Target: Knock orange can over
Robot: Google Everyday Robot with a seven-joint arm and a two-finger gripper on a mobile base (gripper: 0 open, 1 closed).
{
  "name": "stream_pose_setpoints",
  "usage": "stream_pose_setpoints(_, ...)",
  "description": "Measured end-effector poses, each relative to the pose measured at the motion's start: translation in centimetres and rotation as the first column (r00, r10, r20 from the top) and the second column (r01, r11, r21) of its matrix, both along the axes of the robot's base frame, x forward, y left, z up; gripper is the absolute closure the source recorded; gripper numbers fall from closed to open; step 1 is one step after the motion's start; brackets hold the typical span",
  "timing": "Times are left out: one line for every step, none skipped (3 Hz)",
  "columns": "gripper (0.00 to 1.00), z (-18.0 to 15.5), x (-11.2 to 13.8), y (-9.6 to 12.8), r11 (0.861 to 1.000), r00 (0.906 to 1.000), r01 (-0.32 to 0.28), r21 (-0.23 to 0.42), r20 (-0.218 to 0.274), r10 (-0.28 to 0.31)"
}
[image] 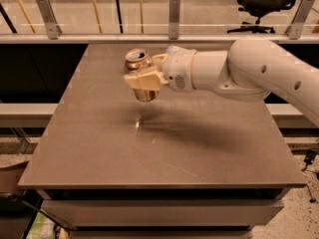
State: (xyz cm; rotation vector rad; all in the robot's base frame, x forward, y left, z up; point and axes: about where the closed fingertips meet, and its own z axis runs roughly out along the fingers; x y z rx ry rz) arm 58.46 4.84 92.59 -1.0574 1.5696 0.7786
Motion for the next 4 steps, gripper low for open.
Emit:
stream_pose_setpoints(1.0, 0.8, -0.1, -1.7, 0.997, 0.9995, 0.032, -0.066, -0.007, -0.032)
stream_pose_setpoints(1.0, 1.3, -0.3, -2.9, 0.986, 0.9978, 0.052, -0.161, -0.033, -0.058)
stream_pose_setpoints(1.0, 1.1, -0.7, -3.8, 0.961, 0.9921, 0.054, -0.27, -0.094, -0.082)
stream_pose_setpoints(1.0, 0.4, -1.4, -4.8, 0.936, 0.98, 0.059, -0.346, -0.158, -0.12)
